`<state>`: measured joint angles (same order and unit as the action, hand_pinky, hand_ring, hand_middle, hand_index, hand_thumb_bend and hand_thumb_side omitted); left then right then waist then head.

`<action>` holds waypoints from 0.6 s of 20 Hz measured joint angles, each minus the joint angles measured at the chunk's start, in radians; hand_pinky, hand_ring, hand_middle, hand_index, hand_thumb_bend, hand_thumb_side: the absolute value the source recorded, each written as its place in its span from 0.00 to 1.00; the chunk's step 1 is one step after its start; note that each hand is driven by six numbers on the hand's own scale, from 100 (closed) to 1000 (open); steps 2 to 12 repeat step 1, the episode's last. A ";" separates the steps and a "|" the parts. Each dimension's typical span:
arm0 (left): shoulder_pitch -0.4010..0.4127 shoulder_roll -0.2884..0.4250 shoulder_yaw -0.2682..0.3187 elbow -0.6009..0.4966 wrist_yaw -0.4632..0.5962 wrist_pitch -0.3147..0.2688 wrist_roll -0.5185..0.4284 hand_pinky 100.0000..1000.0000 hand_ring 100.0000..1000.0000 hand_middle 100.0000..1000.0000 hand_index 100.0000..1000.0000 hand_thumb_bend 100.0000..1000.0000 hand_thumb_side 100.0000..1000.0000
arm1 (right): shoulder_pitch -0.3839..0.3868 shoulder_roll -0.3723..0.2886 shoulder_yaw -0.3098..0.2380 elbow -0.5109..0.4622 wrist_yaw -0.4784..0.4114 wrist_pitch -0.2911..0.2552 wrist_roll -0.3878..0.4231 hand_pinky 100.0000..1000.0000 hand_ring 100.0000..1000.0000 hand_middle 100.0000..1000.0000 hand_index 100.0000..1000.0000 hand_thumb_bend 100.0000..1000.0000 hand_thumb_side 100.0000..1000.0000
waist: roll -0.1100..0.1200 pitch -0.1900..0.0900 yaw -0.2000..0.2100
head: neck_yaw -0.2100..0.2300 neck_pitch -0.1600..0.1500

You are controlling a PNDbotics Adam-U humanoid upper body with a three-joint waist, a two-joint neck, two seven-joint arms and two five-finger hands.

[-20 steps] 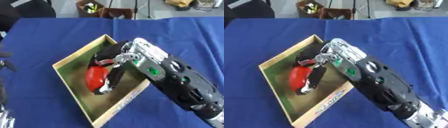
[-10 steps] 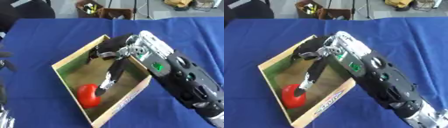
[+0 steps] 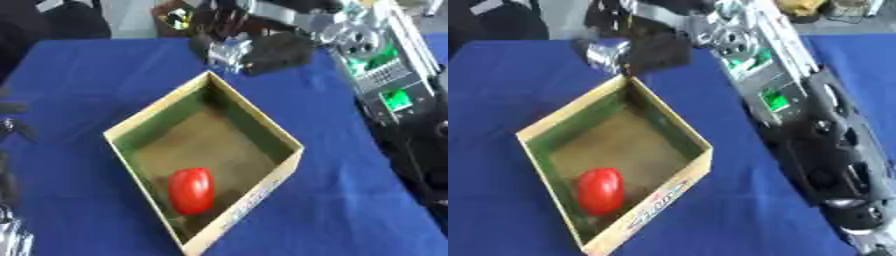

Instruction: Pick up objects on the table and place them in the box.

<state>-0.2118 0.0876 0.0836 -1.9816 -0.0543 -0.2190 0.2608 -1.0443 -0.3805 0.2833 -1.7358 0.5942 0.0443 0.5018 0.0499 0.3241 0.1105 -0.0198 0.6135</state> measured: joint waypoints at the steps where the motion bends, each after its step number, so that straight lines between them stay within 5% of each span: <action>1: 0.000 0.000 0.000 0.000 0.000 0.000 0.001 0.21 0.48 0.54 0.66 0.00 0.93 | 0.009 -0.012 -0.012 -0.017 -0.024 0.020 -0.035 0.66 0.68 0.67 0.80 0.00 1.00 | 0.001 0.000 -0.001 | 0.001 0.000; 12: 0.000 0.000 0.000 0.000 0.000 0.000 0.001 0.21 0.48 0.54 0.66 0.00 0.93 | 0.009 -0.012 -0.012 -0.017 -0.024 0.020 -0.035 0.66 0.68 0.67 0.80 0.00 1.00 | 0.001 0.000 -0.001 | 0.001 0.000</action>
